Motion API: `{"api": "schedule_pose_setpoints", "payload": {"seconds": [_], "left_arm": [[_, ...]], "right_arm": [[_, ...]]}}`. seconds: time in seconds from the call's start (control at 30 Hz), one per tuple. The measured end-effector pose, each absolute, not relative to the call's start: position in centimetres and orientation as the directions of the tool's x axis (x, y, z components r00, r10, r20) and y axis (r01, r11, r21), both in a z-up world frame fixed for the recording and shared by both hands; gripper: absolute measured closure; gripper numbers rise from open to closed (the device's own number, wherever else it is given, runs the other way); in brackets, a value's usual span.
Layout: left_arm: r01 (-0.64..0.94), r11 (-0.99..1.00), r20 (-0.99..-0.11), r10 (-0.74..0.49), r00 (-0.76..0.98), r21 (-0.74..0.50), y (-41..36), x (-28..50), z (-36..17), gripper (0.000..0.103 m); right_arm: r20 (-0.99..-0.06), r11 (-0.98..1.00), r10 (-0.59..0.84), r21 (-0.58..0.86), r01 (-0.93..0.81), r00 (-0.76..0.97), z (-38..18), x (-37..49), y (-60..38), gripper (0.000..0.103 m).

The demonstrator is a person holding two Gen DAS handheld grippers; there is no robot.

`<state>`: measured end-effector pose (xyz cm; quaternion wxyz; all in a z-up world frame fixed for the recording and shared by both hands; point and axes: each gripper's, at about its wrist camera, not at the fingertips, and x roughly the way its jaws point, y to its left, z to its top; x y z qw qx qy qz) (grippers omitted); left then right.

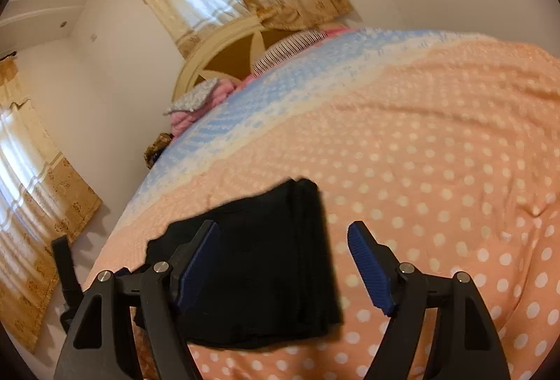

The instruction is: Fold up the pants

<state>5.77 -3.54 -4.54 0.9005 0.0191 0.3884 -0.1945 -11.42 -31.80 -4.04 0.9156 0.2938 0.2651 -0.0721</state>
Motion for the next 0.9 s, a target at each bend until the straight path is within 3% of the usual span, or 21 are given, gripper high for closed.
{"api": "schedule_pose_setpoints", "payload": {"seconds": [0.17, 0.23, 0.67, 0.9], "left_arm": [[0.33, 0.917, -0.754, -0.377, 0.538, -0.224, -2.9, 7.0, -6.8, 0.0], [0.323, 0.914, -0.742, -0.392, 0.544, -0.246, -2.5, 6.6, -6.8, 0.0], [0.336, 0.924, -0.743, -0.353, 0.568, -0.182, -3.3, 5.9, -7.0, 0.0], [0.346, 0.919, -0.738, -0.365, 0.568, -0.188, -3.0, 5.5, -7.2, 0.0]], "right_arm": [[-0.602, 0.762, 0.11, 0.562, 0.322, 0.791, -7.5, -10.0, -32.1, 0.026], [-0.59, 0.752, 0.11, 0.575, 0.321, 0.8, -7.8, -10.1, -32.0, 0.026], [-0.61, 0.792, 0.101, 0.527, 0.307, 0.786, -8.0, -9.9, -30.4, 0.024], [-0.609, 0.799, 0.226, 0.563, 0.213, 0.76, -8.0, -9.3, -29.0, 0.023]]}}
